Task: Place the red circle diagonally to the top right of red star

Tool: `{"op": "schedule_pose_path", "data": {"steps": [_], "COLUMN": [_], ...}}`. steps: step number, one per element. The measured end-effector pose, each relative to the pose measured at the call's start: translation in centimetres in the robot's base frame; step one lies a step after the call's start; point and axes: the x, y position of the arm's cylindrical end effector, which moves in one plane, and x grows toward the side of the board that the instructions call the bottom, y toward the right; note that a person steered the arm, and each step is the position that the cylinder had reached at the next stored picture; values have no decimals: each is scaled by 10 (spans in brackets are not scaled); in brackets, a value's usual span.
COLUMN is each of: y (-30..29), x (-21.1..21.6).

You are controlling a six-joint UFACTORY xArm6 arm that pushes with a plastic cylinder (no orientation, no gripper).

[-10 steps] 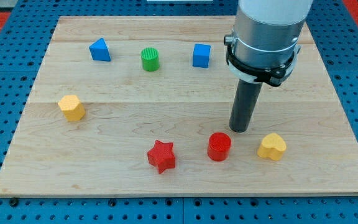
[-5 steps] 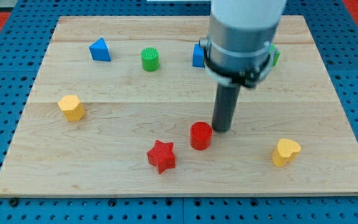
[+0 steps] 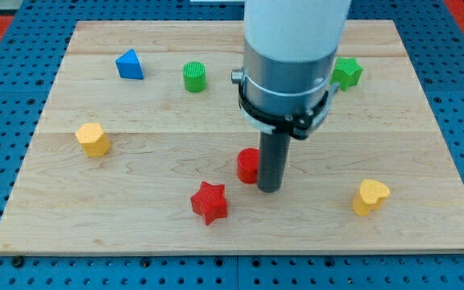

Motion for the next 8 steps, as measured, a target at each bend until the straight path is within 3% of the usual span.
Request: {"op": "schedule_pose_path", "data": {"steps": [3, 5, 6, 7, 8], "y": [-60, -52, -134, -129, -93], "x": [-18, -52, -52, -80, -81]}}
